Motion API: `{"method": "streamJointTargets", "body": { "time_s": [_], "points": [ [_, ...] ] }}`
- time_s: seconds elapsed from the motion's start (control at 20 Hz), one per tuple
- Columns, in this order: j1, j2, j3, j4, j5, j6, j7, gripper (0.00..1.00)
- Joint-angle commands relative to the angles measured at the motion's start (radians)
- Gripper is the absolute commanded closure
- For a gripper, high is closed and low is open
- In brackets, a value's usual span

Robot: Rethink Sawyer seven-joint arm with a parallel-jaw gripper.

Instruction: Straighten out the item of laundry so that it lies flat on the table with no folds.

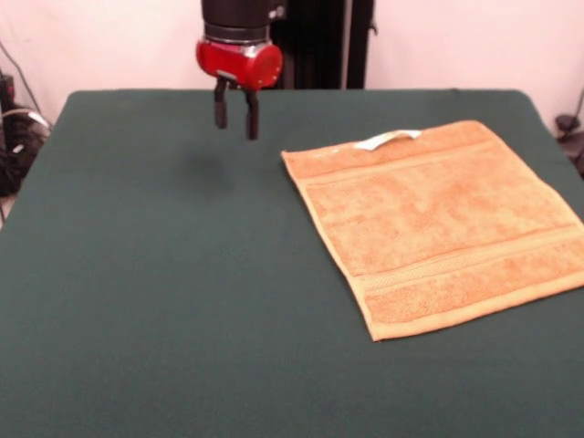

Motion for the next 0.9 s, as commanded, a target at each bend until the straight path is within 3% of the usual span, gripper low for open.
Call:
{"method": "streamJointTargets", "body": {
  "time_s": [0.05, 0.15, 0.4, 0.9],
  "points": [
    [0.092, 0.075, 0.052, -0.025, 0.009, -0.031, 0.083, 0.00],
    [0.116, 0.067, 0.028, -0.027, 0.023, -0.074, 0.110, 0.00],
    [0.111, 0.064, 0.062, 0.000, 0.039, -0.035, 0.114, 0.00],
    [0.095, 0.213, 0.101, -0.089, 0.004, -0.045, 0.062, 0.00]
  ]
}}
